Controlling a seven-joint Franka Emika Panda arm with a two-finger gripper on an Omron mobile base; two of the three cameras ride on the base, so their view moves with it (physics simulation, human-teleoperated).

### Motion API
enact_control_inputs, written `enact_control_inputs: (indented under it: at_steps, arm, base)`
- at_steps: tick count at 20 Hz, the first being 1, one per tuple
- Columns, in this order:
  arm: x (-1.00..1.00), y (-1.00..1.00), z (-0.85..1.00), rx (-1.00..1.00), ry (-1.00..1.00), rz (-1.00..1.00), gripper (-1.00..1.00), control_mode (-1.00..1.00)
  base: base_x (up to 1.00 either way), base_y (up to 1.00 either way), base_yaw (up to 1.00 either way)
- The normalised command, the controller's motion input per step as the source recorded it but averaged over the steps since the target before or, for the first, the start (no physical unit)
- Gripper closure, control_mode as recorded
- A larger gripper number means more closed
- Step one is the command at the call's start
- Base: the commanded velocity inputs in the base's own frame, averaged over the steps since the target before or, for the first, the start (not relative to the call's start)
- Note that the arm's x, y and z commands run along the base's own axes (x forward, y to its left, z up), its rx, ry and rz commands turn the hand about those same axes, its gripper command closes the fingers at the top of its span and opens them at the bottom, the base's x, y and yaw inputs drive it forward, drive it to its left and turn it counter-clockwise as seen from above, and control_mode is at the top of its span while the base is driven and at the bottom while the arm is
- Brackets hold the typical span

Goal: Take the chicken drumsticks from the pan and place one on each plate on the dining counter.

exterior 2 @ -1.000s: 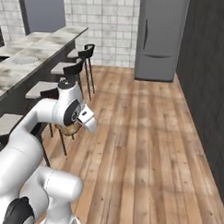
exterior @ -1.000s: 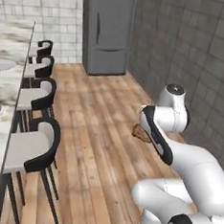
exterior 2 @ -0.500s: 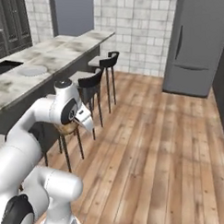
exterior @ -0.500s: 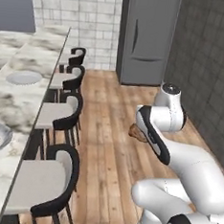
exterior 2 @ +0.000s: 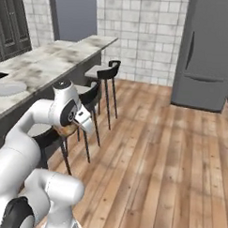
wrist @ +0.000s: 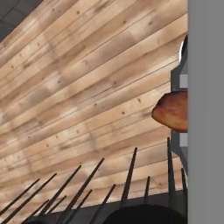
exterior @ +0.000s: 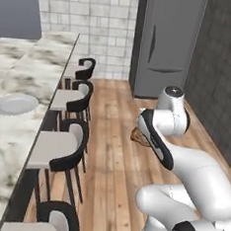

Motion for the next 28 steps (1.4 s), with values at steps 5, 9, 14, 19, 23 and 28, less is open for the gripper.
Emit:
enact_control_inputs:
  at_steps: [5,9,14,19,23,28]
  arm:
    - [0.00,0.00,0.00,0.00,0.00,0.00,1.00,1.00]
    - [0.00,0.00,0.00,0.00,0.00,0.00,1.00,1.00]
    - [0.00,0.00,0.00,0.00,0.00,0.00,1.00,1.00]
    - [0.00,0.00,0.00,0.00,0.00,0.00,1.00,1.00]
    - [0.00,0.00,0.00,0.00,0.00,0.00,1.00,1.00]
    - [0.00,0.00,0.00,0.00,0.00,0.00,1.00,1.00]
  base:
    - [1.00,-0.26,0.09]
    - [1.00,-0.20,0.17]
    - [1.00,-0.06,0.43]
    - [0.98,-0.03,0.57]
    - [0.79,-0.01,0.79]
    - [0.70,-0.02,0.87]
